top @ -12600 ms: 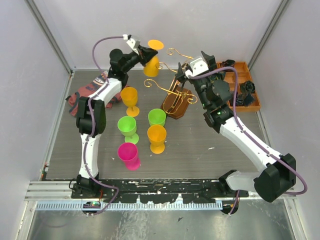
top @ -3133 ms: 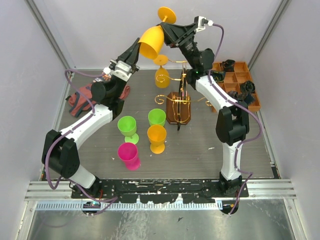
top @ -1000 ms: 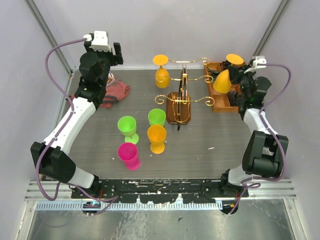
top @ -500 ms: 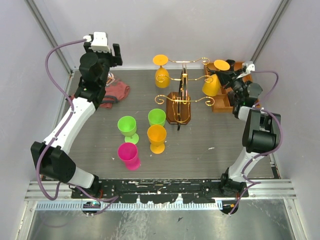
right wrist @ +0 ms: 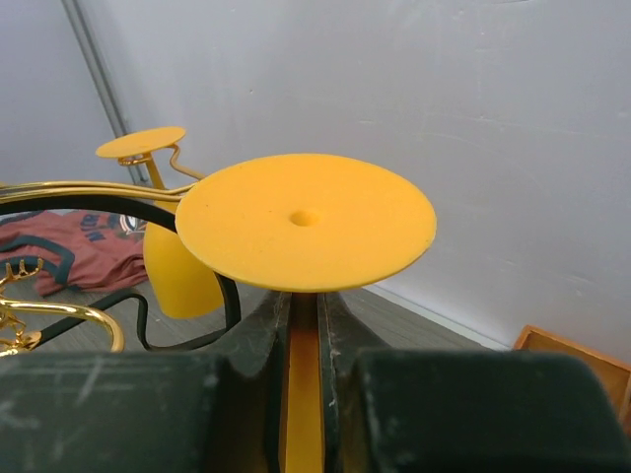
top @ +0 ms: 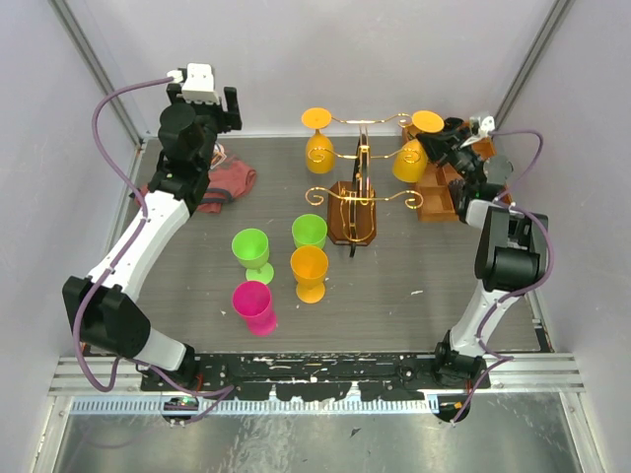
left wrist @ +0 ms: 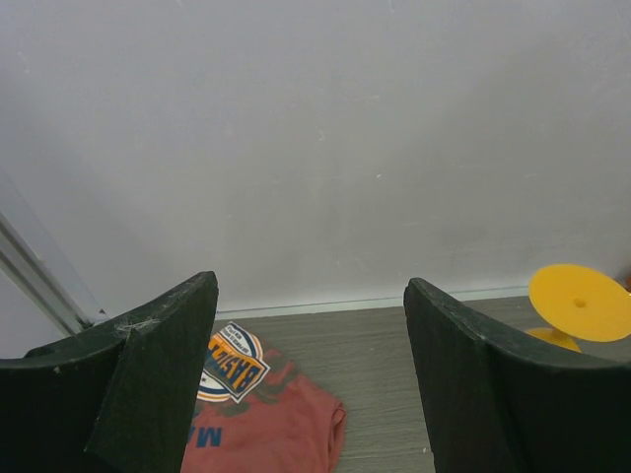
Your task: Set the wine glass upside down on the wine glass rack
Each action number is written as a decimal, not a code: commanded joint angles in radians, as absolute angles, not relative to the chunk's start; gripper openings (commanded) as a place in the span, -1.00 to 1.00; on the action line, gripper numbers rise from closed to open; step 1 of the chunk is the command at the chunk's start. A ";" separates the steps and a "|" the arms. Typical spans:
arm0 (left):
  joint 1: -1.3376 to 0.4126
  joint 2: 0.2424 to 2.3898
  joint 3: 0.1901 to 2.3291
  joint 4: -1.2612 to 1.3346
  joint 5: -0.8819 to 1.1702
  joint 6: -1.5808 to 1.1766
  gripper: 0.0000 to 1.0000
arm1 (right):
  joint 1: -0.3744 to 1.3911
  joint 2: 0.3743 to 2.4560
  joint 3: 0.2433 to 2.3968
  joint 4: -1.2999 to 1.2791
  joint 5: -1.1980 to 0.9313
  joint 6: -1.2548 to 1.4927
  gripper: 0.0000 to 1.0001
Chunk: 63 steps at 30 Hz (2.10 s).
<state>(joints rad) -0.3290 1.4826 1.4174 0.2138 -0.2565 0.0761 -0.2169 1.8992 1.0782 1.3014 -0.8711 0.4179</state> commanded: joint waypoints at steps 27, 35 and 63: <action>-0.322 1.496 1.422 0.209 -0.278 0.124 0.65 | -0.077 2.030 1.315 1.145 -0.806 0.259 -0.99; -0.322 1.492 1.411 0.209 -0.288 0.129 0.66 | -0.074 2.017 1.298 1.087 -0.666 0.188 -0.99; -0.314 1.489 1.395 0.210 -0.286 0.149 0.69 | -0.077 1.876 1.100 1.103 -0.638 0.101 -0.99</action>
